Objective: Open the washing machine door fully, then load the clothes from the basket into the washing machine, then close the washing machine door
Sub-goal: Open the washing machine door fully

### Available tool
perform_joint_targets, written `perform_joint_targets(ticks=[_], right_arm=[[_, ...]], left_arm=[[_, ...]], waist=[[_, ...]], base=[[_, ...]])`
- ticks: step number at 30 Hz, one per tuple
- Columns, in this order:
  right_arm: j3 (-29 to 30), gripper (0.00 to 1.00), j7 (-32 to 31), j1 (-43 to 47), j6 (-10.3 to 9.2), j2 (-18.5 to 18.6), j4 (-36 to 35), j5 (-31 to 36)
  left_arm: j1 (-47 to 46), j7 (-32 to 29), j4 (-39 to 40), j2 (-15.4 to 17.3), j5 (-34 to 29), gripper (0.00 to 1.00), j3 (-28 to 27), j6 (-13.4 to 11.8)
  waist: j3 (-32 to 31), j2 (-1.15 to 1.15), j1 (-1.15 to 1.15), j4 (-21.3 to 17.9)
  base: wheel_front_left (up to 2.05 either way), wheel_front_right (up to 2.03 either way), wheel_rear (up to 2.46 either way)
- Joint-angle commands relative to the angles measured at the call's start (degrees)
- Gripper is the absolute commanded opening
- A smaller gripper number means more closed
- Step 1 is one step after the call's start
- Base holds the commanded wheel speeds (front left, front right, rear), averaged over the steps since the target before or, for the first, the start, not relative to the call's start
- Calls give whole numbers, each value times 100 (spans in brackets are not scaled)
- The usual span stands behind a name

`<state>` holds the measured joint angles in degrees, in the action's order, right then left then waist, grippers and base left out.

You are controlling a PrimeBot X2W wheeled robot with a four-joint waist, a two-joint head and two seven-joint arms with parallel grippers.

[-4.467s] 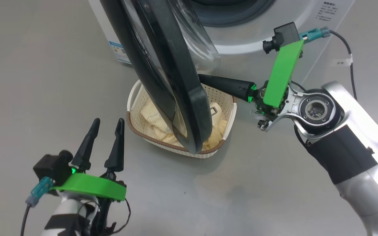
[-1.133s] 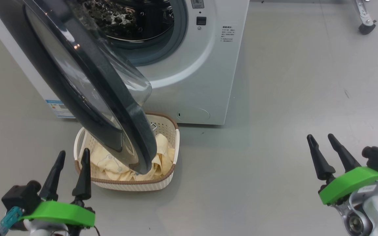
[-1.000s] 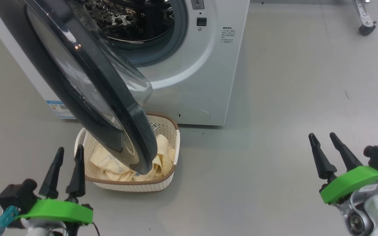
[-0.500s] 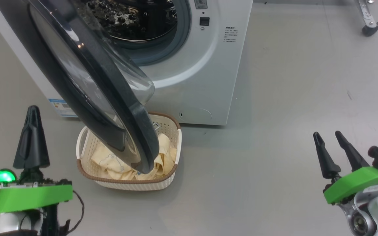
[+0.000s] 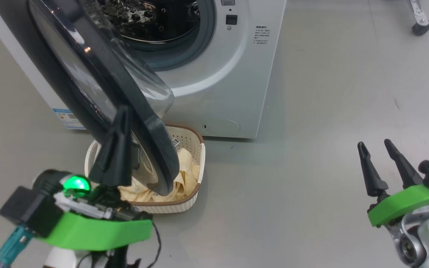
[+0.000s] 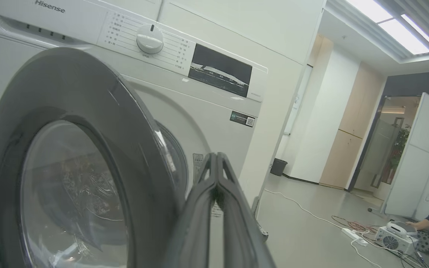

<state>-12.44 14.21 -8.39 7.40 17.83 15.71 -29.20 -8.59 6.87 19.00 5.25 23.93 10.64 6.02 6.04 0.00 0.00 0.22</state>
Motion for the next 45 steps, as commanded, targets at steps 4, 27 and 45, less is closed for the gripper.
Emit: perform_joint_targets(ticks=[4, 27, 45], right_arm=[[45, 100, 79, 2, 9, 33, -225, 175], [-27, 100, 79, -107, 9, -72, -269, 304], [102, 100, 79, -95, 9, -7, -378, 355]], left_arm=[[-412, -193, 90, -80, 114, 0, 446, 29], [-1281, 255, -2670, -217, 811, 0, 1086, 72], [-1424, 524, -3291, -145, 926, 0, 1040, 94]], waist=[[18, 0, 0, -30], [99, 0, 0, -117], [81, 0, 0, 185]], base=[[0, 0, 0], [0, 0, 0], [0, 0, 0]])
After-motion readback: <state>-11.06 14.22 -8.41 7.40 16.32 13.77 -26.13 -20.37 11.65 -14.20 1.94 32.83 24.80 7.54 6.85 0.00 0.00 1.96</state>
